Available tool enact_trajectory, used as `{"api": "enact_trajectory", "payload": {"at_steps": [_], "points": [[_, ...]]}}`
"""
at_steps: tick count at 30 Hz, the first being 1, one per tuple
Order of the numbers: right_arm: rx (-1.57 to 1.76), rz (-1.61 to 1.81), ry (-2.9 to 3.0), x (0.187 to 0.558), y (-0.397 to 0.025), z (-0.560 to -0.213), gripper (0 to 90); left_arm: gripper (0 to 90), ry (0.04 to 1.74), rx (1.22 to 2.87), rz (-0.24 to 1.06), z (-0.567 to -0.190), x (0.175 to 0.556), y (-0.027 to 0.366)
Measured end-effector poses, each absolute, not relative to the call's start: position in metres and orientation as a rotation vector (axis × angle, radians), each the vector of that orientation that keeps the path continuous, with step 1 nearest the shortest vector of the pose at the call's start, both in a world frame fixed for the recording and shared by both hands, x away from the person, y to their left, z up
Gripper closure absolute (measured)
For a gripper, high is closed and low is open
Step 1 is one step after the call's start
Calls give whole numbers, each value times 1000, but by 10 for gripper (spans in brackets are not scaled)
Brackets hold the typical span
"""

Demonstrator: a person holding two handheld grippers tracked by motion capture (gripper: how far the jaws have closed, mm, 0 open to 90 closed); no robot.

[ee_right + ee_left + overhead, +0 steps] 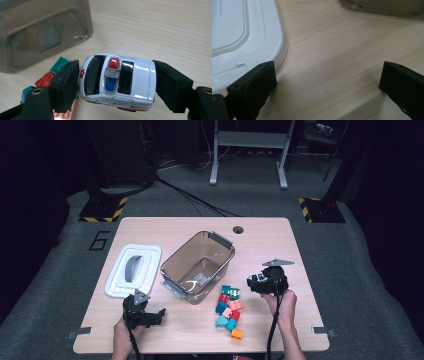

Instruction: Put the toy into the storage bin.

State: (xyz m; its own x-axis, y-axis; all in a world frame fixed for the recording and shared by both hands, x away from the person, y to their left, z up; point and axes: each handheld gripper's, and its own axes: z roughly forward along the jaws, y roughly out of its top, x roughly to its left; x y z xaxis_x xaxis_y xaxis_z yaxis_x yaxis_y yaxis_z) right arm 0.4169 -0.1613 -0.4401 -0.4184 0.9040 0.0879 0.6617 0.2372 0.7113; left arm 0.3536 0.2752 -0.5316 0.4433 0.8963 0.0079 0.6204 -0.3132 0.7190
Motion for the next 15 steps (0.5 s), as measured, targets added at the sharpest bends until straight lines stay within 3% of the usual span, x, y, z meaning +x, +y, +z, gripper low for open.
{"api": "enact_trajectory", "payload": {"at_steps": [15], "points": [[1397, 1005, 2189, 428, -146, -408, 244, 7, 1267, 2048, 546, -532, 354, 275]]}}
